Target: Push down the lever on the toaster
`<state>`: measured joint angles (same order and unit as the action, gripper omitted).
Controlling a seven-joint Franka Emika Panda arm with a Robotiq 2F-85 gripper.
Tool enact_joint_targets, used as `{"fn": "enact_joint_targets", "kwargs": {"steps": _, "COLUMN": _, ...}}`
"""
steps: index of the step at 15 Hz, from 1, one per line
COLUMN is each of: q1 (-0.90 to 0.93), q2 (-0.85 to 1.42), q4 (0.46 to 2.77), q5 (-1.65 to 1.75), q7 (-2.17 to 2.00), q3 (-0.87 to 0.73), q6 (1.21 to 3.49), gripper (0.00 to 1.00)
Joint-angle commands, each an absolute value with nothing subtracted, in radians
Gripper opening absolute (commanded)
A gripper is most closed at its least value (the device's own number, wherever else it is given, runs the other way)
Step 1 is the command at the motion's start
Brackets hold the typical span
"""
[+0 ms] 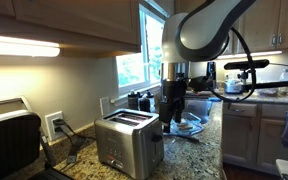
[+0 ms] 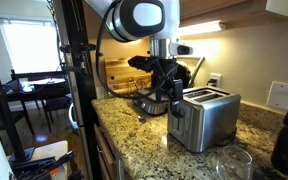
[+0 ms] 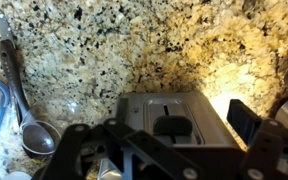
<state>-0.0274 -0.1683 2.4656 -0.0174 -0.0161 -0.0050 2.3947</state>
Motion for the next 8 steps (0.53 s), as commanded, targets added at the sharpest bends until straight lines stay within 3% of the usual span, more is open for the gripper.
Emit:
{"fn": "enact_joint_targets", "kwargs": {"steps": 1, "q1": -0.023, "q2": -0.169, "q4": 2.464, "q5": -0.016, "q7": -0.015, "q3": -0.009, "q6": 2.393, "gripper": 1.0}}
{"fn": "enact_joint_targets", "kwargs": {"steps": 8, "q1": -0.019, "q2": -0.165, "q4": 2.462, "q5": -0.017, "q7": -0.024, "q3": -0.003, "q6": 2.4, "gripper": 1.0}}
